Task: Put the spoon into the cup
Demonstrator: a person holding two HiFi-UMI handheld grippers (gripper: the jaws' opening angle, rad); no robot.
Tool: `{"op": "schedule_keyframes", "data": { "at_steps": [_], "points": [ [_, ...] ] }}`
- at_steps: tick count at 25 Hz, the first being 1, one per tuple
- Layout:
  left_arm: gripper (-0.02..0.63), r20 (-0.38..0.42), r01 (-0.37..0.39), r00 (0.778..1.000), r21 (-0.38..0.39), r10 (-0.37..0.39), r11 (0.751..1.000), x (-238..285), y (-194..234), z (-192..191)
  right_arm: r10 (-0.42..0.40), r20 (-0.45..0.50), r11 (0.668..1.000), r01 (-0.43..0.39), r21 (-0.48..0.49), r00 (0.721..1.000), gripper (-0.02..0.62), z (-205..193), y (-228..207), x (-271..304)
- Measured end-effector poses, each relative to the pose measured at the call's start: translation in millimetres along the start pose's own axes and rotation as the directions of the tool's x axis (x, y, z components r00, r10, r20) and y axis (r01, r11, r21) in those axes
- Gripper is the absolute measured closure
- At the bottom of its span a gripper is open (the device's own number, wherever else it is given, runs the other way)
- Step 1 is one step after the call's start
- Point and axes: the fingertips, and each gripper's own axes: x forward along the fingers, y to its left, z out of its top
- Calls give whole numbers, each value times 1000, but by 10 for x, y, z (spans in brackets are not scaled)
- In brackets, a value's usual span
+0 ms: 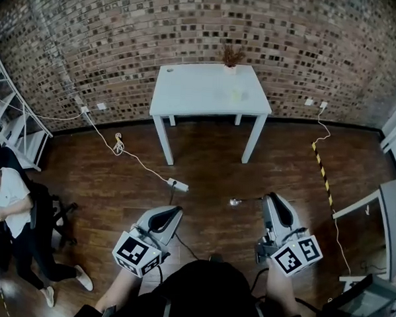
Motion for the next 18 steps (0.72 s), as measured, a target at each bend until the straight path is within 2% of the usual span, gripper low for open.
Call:
{"op": "schedule_keyframes", "data": {
  "at_steps": [4, 10, 14, 18],
  "points": [
    [612, 4, -24, 1000, 6, 24, 1000, 462, 45, 175, 32, -2, 999, -32, -8, 999, 538, 175, -356, 211],
    [611, 7, -29, 1000, 14, 29, 999, 1059, 53, 242, 74, -18, 997, -74, -6, 997, 538, 304, -801, 492],
    [611, -9, -13, 1000, 16, 13, 1000, 1323, 44, 227, 67, -27, 998, -66, 14, 997, 538, 313, -1055, 630],
    [611, -18, -16, 1000, 5, 17, 1000, 1463, 221, 254, 58, -25, 998, -58, 4, 998, 538, 362, -1171, 796]
  ]
}}
